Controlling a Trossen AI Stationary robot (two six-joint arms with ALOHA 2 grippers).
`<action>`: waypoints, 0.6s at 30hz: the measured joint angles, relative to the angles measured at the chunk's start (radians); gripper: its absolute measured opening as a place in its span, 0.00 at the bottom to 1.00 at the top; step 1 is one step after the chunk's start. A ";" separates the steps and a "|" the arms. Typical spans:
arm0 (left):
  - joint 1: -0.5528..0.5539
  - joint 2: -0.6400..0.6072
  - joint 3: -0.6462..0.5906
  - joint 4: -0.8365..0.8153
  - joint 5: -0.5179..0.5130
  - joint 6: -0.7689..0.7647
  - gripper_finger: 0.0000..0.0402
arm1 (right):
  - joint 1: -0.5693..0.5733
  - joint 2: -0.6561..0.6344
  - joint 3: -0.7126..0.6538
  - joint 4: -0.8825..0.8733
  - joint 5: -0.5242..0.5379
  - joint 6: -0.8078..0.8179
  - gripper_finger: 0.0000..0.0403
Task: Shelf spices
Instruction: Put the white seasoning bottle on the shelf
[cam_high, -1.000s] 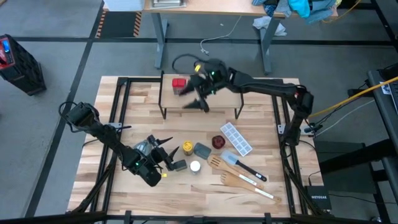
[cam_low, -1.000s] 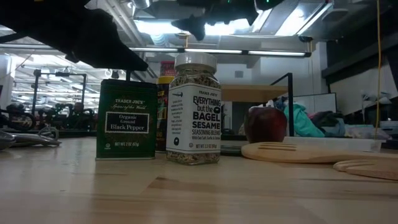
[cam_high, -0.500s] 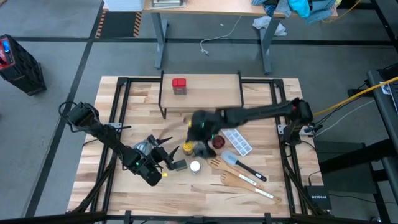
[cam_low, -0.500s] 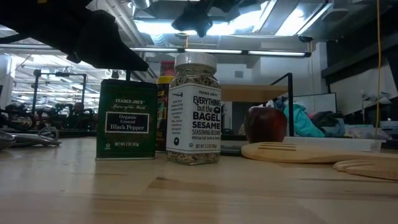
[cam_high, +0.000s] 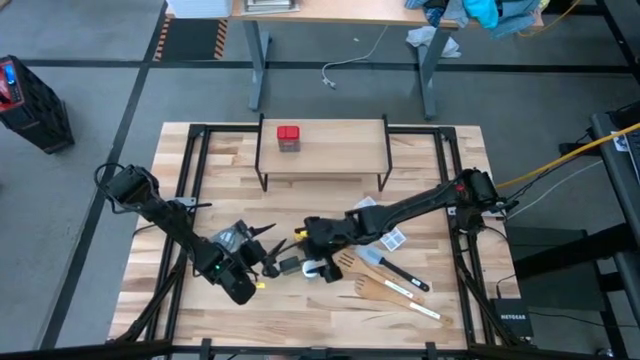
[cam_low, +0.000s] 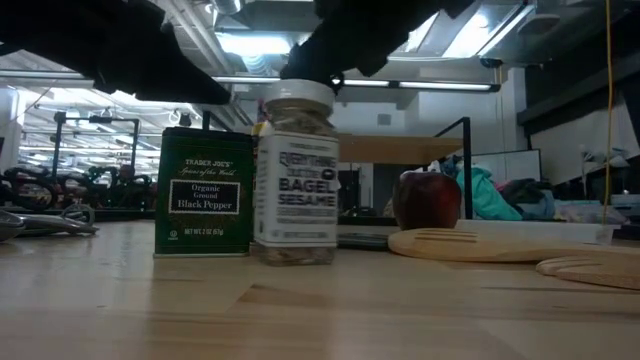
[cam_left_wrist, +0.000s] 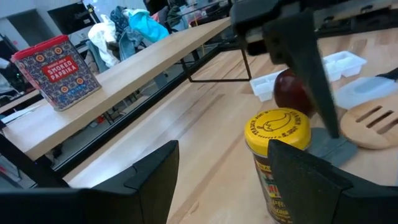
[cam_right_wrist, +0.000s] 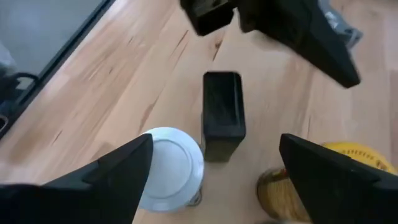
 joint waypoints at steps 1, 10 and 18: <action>-0.001 0.000 0.000 0.001 -0.001 -0.007 0.60 | -0.001 0.005 -0.001 0.021 0.001 -0.001 0.88; -0.001 0.000 0.000 -0.003 -0.002 -0.009 0.60 | -0.001 0.009 0.004 0.115 0.002 0.018 0.88; -0.021 0.000 0.000 -0.003 -0.002 -0.006 0.60 | -0.001 0.013 0.007 0.120 0.062 0.025 0.88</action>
